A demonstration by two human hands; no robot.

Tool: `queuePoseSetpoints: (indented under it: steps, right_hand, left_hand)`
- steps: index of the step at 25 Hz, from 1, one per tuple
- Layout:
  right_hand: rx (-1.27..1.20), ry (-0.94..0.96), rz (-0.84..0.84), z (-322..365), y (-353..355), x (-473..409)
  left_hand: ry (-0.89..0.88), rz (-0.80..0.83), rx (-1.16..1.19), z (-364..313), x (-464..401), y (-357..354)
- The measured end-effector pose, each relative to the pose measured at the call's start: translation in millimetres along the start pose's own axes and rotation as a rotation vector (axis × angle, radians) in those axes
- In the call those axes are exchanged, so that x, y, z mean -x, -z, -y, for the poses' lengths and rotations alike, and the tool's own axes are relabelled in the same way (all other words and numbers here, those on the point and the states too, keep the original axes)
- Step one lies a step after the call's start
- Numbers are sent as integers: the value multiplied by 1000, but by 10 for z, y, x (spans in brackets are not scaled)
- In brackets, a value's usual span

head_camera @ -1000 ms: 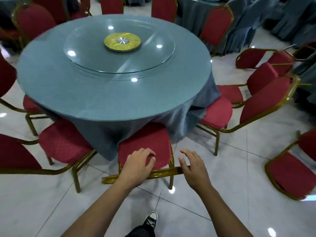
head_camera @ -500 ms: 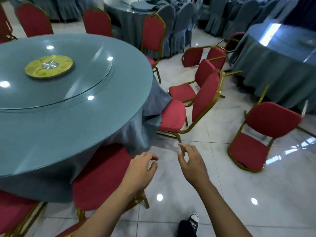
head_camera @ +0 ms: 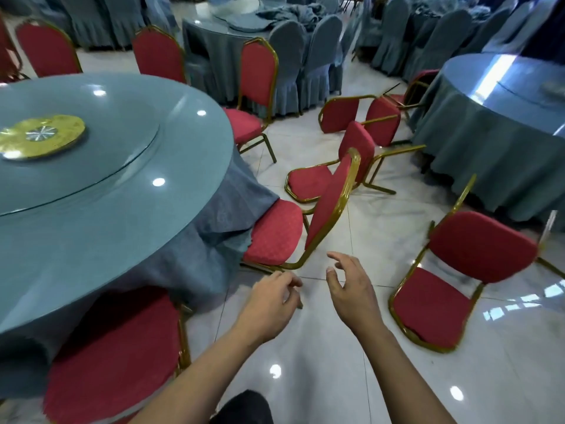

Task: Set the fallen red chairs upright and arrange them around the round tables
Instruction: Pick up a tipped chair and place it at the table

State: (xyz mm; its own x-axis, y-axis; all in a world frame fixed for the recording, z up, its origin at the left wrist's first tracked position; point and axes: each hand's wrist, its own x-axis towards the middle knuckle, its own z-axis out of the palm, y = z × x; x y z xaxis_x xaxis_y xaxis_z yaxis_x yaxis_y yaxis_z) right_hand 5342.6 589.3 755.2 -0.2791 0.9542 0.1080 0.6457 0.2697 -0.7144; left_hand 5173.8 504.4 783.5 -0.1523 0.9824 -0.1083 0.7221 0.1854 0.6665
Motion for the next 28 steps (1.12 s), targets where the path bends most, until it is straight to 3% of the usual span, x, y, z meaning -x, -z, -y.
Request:
queuePoseSetpoints:
  steps: [17,26,28]
  right_hand:
    - [67,69,129,-1176,649,-3238]
    - [186,232,344,-1623,498,-4696]
    - [228,258,429,-1775,418,-5021]
  left_hand:
    - [67,-113,83,-579,-3131,-531]
    - [433,39,234,-644,-3757,-1241]
    - [556,-46,311,-705,-3790,-1437]
